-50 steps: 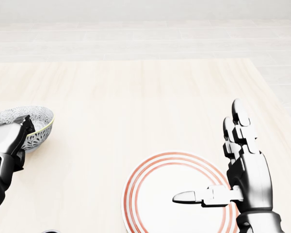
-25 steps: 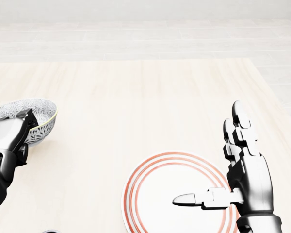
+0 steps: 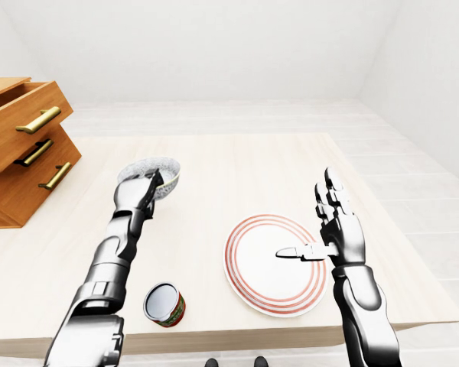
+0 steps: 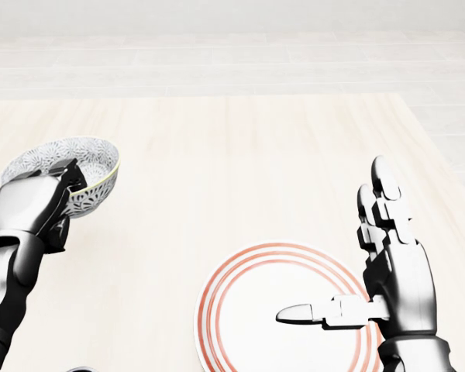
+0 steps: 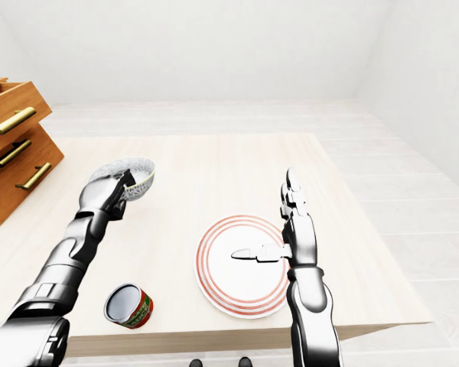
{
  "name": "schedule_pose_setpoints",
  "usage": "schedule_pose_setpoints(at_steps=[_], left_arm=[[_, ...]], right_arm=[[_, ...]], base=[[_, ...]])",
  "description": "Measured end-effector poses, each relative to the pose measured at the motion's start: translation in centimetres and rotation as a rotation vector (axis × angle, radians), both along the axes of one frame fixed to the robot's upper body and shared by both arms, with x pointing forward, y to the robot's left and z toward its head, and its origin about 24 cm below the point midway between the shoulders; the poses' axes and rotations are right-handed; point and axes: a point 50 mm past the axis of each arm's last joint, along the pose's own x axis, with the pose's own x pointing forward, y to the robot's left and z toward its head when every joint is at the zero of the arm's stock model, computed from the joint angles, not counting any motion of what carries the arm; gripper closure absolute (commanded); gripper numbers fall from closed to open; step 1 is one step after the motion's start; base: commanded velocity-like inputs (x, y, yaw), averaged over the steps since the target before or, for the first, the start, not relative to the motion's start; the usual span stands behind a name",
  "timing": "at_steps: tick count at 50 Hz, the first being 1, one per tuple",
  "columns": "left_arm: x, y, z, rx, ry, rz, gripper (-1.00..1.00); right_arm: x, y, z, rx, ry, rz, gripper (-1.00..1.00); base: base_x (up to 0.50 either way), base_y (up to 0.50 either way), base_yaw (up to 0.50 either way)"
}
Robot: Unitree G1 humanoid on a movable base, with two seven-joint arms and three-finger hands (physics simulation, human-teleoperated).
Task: Put the bowl on the plate.
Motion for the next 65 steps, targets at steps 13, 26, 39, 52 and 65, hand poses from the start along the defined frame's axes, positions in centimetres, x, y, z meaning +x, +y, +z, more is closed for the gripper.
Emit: schedule_pose_setpoints(at_steps=[13, 26, 39, 52, 65], left_arm=[[-1.1, -2.8, 1.8, -0.015, -0.061, -0.105, 1.0], [-2.7, -5.3, 2.6, -0.014, -0.103, -0.181, 1.0], [-4.3, -7.2, 3.3, -0.026, -0.128, -0.239, 1.0], [-6.0, -8.8, 3.5, -0.046, -0.149, -0.282, 1.0], [-7.0, -9.9, 4.2, -0.057, -0.198, -0.311, 1.0]], right_arm=[[0.0, -0.1, -0.4, 0.002, 0.018, -0.004, -1.0], [-0.1, -0.1, -0.6, 0.004, 0.028, -0.006, -1.0], [-0.4, -0.2, -0.6, 0.003, 0.028, -0.011, -1.0], [-0.9, -0.7, -0.3, -0.006, 0.014, -0.028, -1.0], [-1.7, -1.6, 0.4, -0.022, -0.009, -0.054, -1.0]], base=[[0.0, 0.0, 0.0], [0.0, 0.0, 0.0], [0.0, 0.0, 0.0], [0.0, 0.0, 0.0], [0.0, 0.0, 0.0]])
